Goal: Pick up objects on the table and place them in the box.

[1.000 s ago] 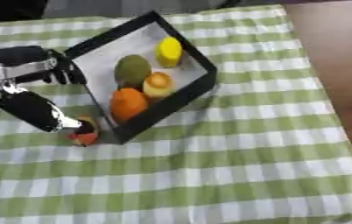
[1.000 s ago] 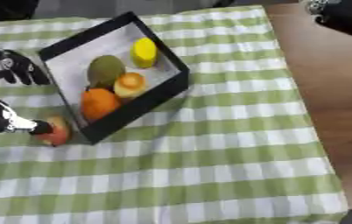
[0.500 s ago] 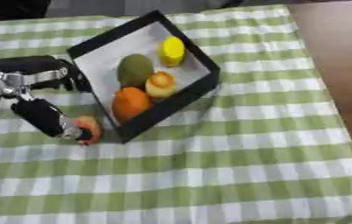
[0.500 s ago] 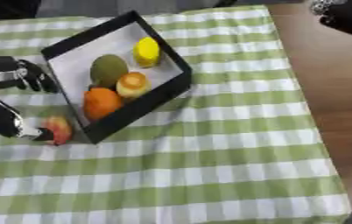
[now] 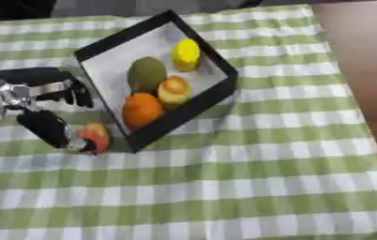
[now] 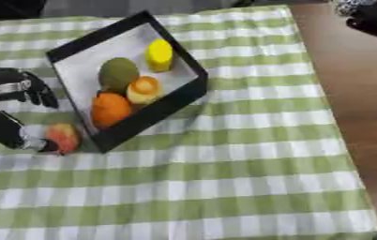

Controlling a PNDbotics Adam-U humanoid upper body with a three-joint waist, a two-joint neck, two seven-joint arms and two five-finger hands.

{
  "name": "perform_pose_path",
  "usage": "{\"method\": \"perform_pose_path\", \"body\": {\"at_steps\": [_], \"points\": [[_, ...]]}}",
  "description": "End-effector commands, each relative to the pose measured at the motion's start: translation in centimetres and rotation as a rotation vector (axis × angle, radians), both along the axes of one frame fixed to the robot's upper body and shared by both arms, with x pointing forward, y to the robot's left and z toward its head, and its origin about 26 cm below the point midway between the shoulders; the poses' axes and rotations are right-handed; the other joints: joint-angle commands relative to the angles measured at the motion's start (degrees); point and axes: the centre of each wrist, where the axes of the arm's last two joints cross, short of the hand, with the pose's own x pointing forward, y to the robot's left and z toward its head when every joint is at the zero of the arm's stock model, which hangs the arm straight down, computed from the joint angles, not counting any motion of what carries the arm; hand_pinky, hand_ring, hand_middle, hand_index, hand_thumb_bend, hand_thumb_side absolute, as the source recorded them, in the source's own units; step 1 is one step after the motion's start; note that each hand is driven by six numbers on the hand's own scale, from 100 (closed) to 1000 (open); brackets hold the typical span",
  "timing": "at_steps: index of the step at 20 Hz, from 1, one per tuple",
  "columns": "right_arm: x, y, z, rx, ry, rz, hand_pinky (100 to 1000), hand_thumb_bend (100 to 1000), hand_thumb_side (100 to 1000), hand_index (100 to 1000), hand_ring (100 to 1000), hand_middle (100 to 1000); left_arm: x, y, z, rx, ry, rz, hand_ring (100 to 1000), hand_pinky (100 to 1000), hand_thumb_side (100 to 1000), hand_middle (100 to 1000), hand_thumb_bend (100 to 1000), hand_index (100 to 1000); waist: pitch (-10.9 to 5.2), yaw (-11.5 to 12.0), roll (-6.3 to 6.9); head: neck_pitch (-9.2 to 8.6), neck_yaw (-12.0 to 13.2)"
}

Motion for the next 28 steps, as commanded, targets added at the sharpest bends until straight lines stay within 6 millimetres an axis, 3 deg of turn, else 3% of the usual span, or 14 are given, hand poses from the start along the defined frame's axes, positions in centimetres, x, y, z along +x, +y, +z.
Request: {"method": "perform_pose_path", "body": {"at_steps": [1,17,28], "points": [[-0.4,0.0,1.0,-0.011,-0.032,0.003,896,141,393,779,737,685,0.2,0.5,0.5,0.022,0.064,0.082,747,777,379,673,586,744,0.16,0.1,-0.59,-0.13,0.4],[-0.4,-0.1,0.9,-0.007,-0.029,0.002,897,144,378,779,737,685,2.7,0.5,-2.1,0.031,0.082,0.110,744,768,328,673,559,747,0.49,-0.1,-0.97,-0.13,0.3],[-0.4,-0.1,0.8,0.000,-0.028,0.001,898,134,387,779,737,686,3.7,0.3,-3.2,0.031,0.061,0.110,734,758,256,666,485,704,0.95,-0.3,-1.18,-0.13,-0.1]]}}
